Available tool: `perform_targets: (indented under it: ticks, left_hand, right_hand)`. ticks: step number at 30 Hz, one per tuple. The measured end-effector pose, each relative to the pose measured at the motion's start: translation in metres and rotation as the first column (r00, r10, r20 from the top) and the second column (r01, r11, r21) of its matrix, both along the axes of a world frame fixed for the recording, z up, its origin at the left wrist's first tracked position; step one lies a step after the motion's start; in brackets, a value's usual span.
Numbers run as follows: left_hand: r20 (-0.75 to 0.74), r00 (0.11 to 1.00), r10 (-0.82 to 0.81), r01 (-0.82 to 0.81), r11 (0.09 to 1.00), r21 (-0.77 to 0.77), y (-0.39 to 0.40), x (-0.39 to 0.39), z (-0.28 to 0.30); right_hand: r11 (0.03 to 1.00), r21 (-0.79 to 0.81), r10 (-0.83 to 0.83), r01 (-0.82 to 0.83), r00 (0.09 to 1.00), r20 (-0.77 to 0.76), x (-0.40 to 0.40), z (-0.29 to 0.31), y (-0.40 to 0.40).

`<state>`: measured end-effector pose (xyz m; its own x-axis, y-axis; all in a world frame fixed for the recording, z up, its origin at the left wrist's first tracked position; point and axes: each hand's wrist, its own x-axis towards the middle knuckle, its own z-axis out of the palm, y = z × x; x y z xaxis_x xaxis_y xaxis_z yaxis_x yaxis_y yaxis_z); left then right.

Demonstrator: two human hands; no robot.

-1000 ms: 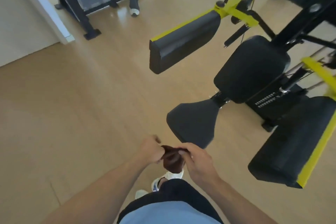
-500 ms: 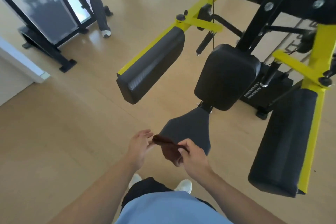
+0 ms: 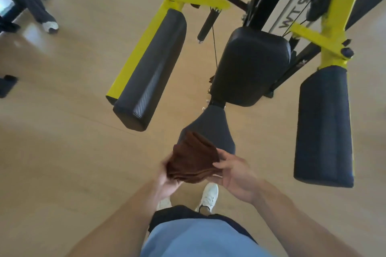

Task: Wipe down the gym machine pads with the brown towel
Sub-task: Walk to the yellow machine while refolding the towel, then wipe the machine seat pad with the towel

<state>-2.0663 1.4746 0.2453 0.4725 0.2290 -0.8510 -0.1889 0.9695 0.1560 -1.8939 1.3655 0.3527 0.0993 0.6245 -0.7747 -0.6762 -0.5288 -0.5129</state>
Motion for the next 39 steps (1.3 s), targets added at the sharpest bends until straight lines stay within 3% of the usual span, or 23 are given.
perform_targets:
  ticks: [4, 7, 9, 15, 18, 21, 25, 27, 28, 29, 31, 33, 36, 39]
  left_hand:
    - [-0.189, 0.957, -0.218, 0.243, 0.963, 0.120, 0.025, 0.003, -0.003]
    - [-0.250, 0.915, -0.318, 0.369, 0.908, 0.197, 0.027, 0.013, 0.001]
    - [-0.310, 0.890, -0.334, 0.417, 0.871, 0.258, 0.023, 0.018, -0.001]
    - [-0.609, 0.714, -0.345, 0.607, 0.739, 0.293, 0.021, 0.008, -0.017]
    - [-0.638, 0.714, -0.289, 0.610, 0.704, 0.364, 0.029, 0.007, -0.028]
    - [-0.693, 0.691, -0.206, 0.644, 0.611, 0.460, 0.040, 0.016, -0.037]
    - [-0.741, 0.668, -0.064, 0.632, 0.576, 0.519, 0.054, 0.031, -0.062]
    - [-0.789, 0.614, -0.008, 0.646, 0.579, 0.497, 0.059, 0.032, -0.086]
    - [-0.820, 0.573, 0.000, 0.685, 0.550, 0.479, 0.061, 0.032, -0.100]
    - [-0.848, 0.531, 0.007, 0.737, 0.490, 0.465, 0.061, 0.033, -0.114]
    - [-0.874, 0.486, 0.020, 0.834, 0.287, 0.471, 0.061, 0.039, -0.141]
    - [-0.886, 0.460, -0.061, 0.885, 0.112, 0.452, 0.058, 0.053, -0.165]
    - [-0.865, 0.448, -0.228, 0.894, 0.096, 0.438, 0.058, 0.079, -0.196]
    - [-0.910, 0.374, -0.181, 0.925, 0.003, 0.379, 0.062, 0.092, -0.213]
  right_hand:
    - [0.982, -0.156, 0.119, -0.111, 0.992, 0.044, -0.010, -0.013, -0.014]
    - [0.927, -0.370, -0.026, 0.065, 0.994, 0.108, -0.029, -0.034, -0.009]
    - [0.886, -0.421, -0.121, 0.197, 0.972, 0.200, -0.041, -0.057, -0.004]
    - [0.779, -0.381, -0.264, 0.497, 0.812, 0.520, -0.057, -0.102, -0.002]
    - [0.789, -0.310, -0.249, 0.531, 0.737, 0.628, -0.050, -0.113, 0.000]
    - [0.816, -0.214, -0.238, 0.536, 0.651, 0.721, -0.031, -0.120, 0.010]
    - [0.864, -0.230, -0.106, 0.447, 0.610, 0.786, -0.002, -0.152, 0.014]
    - [0.868, -0.358, 0.122, 0.345, 0.551, 0.825, 0.008, -0.179, 0.011]
    - [0.869, -0.397, 0.229, 0.294, 0.471, 0.852, 0.011, -0.192, 0.011]
    - [0.889, -0.392, 0.291, 0.235, 0.370, 0.882, 0.012, -0.207, 0.014]
    - [0.912, -0.410, 0.398, 0.025, 0.199, 0.896, 0.009, -0.242, 0.026]
    - [0.823, -0.539, 0.560, -0.179, 0.098, 0.822, 0.002, -0.276, 0.041]
    - [0.737, -0.631, 0.649, -0.241, -0.008, 0.761, -0.002, -0.315, 0.058]
    - [0.742, -0.620, 0.616, -0.254, -0.107, 0.781, 0.009, -0.325, 0.065]
